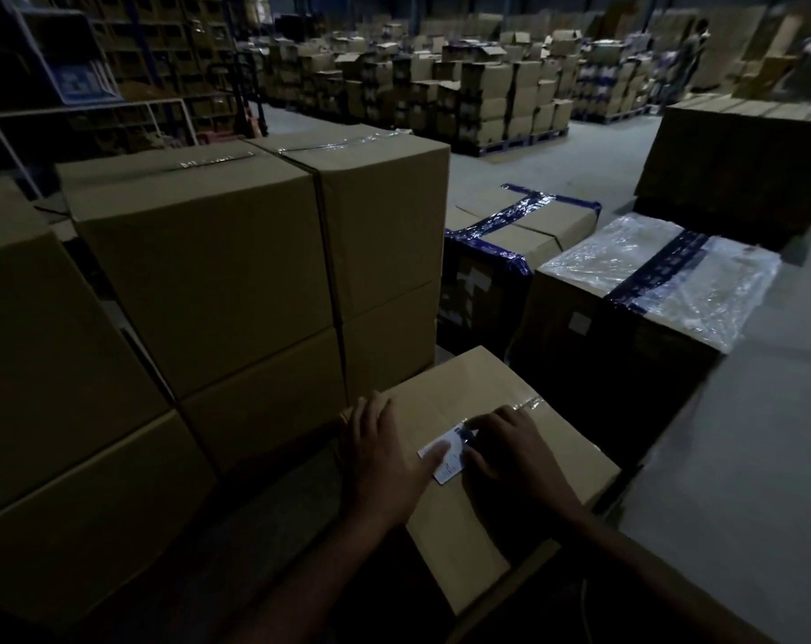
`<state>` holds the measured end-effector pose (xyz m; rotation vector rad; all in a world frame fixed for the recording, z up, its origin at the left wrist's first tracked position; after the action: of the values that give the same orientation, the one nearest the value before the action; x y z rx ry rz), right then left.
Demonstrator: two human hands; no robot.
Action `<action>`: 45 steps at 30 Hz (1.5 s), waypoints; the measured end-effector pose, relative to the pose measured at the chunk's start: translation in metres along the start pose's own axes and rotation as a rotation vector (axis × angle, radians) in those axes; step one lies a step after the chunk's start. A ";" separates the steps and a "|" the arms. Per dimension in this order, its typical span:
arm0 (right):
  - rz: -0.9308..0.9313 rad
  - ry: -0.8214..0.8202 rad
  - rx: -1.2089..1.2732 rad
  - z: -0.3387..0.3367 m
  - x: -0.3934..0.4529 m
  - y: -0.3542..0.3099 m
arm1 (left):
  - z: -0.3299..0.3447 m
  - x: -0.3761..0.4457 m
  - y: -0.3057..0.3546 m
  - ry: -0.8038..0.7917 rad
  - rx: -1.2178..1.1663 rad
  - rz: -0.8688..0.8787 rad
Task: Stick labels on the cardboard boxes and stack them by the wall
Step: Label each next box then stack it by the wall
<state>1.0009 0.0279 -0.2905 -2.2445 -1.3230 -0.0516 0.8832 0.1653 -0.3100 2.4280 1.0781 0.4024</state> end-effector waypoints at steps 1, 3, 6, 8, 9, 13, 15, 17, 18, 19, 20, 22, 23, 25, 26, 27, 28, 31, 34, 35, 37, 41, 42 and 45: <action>-0.009 -0.016 -0.001 0.001 0.002 0.000 | 0.003 -0.008 -0.001 -0.025 -0.046 -0.004; -0.013 -0.031 -0.005 0.003 0.005 0.002 | 0.005 -0.015 -0.001 -0.032 -0.102 -0.002; -0.034 -0.077 -0.022 0.006 0.008 0.000 | 0.001 -0.016 0.000 -0.012 -0.146 0.006; -0.050 -0.094 0.001 0.006 0.011 0.000 | -0.001 -0.016 0.001 -0.011 -0.173 0.029; -0.048 -0.095 0.009 0.004 0.013 0.000 | -0.001 -0.015 0.001 -0.023 -0.179 0.040; -0.040 -0.125 -0.006 0.005 0.026 -0.001 | 0.000 0.003 -0.003 -0.125 -0.179 0.080; -0.027 -0.156 -0.012 0.008 0.035 -0.001 | -0.002 0.013 -0.005 -0.161 -0.182 0.108; -0.018 -0.141 -0.005 0.012 0.041 0.002 | -0.003 0.018 -0.005 -0.184 -0.181 0.131; -0.015 -0.123 -0.009 0.012 0.041 0.003 | -0.004 0.019 -0.005 -0.186 -0.182 0.134; -0.020 -0.094 -0.017 0.012 0.041 0.003 | -0.005 0.020 -0.006 -0.182 -0.190 0.132; -0.020 -0.067 -0.026 0.011 0.038 0.002 | -0.004 0.020 -0.006 -0.174 -0.205 0.131; -0.023 -0.037 -0.037 0.012 0.035 0.001 | -0.003 0.018 -0.008 -0.161 -0.239 0.130; -0.026 -0.037 -0.039 0.013 0.035 0.001 | -0.003 0.018 -0.009 -0.161 -0.252 0.124; -0.025 -0.058 -0.022 0.014 0.036 0.003 | -0.001 0.018 -0.011 -0.165 -0.267 0.115; -0.022 -0.064 -0.002 0.014 0.037 0.005 | -0.001 0.018 -0.011 -0.162 -0.265 0.116; -0.022 -0.054 0.026 0.013 0.037 0.006 | -0.001 0.018 -0.011 -0.156 -0.258 0.121; -0.010 -0.033 0.055 0.011 0.036 0.007 | 0.000 0.018 -0.011 -0.151 -0.247 0.126; 0.044 0.037 0.025 0.005 0.029 0.009 | 0.002 0.019 -0.012 -0.135 -0.234 0.130; 0.110 0.066 -0.022 0.007 0.012 0.003 | 0.002 0.020 -0.014 -0.115 -0.242 0.119; 0.137 0.091 -0.014 0.007 0.004 0.001 | 0.001 0.019 -0.014 -0.114 -0.241 0.121; 0.168 0.129 -0.015 0.009 -0.013 0.000 | -0.001 0.020 -0.011 -0.130 -0.214 0.116; 0.144 0.106 -0.065 0.015 -0.023 -0.005 | -0.011 0.037 -0.003 -0.071 -0.076 0.117; 0.139 0.110 -0.062 0.015 -0.021 -0.005 | -0.011 0.044 -0.001 -0.068 -0.053 0.104; 0.106 0.135 -0.071 0.008 -0.012 -0.004 | -0.007 0.057 0.000 -0.100 0.057 0.058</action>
<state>0.9899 0.0234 -0.2988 -2.3224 -1.1470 -0.2107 0.9174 0.2095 -0.2995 2.5055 0.9912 0.2691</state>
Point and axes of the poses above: each hand's wrist, its own x-axis towards the middle knuckle, its own z-axis out of the palm, y = z × x, the point moved 8 cm from there along x, towards the middle knuckle, and after that the axes turned 7 degrees about -z, right-handed, at the moved point
